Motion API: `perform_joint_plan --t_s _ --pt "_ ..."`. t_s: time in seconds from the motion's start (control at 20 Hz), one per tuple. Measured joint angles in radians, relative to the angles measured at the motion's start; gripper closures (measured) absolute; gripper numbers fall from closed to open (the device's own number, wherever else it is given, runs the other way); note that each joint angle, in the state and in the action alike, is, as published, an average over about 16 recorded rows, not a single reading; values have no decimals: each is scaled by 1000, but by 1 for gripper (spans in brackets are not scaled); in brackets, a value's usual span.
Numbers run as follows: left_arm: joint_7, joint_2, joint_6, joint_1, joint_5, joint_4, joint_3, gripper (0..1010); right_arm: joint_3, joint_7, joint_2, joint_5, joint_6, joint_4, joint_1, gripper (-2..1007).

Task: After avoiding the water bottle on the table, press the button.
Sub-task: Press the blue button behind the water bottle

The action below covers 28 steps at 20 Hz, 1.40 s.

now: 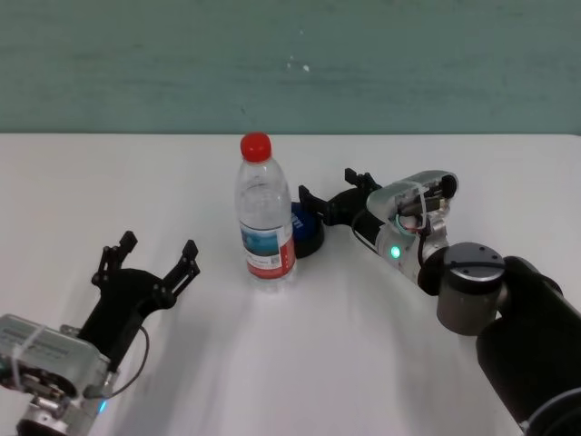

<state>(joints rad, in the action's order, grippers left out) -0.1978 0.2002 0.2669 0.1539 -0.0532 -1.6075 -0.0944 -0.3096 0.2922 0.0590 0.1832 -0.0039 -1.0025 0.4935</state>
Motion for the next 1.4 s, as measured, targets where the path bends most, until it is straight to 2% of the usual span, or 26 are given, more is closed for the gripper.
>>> perform_joint_plan --t_s 0.65,1.15,1.4 --pt "0 0 0 0 0 0 0 0 -3 16 -7 17 3 72 28 1" --pt "0 0 0 0 0 0 0 0 1 23 -9 34 1 88 29 1" --pt "0 0 0 0 0 0 0 0 3 22 -7 41 -1 79 21 1"
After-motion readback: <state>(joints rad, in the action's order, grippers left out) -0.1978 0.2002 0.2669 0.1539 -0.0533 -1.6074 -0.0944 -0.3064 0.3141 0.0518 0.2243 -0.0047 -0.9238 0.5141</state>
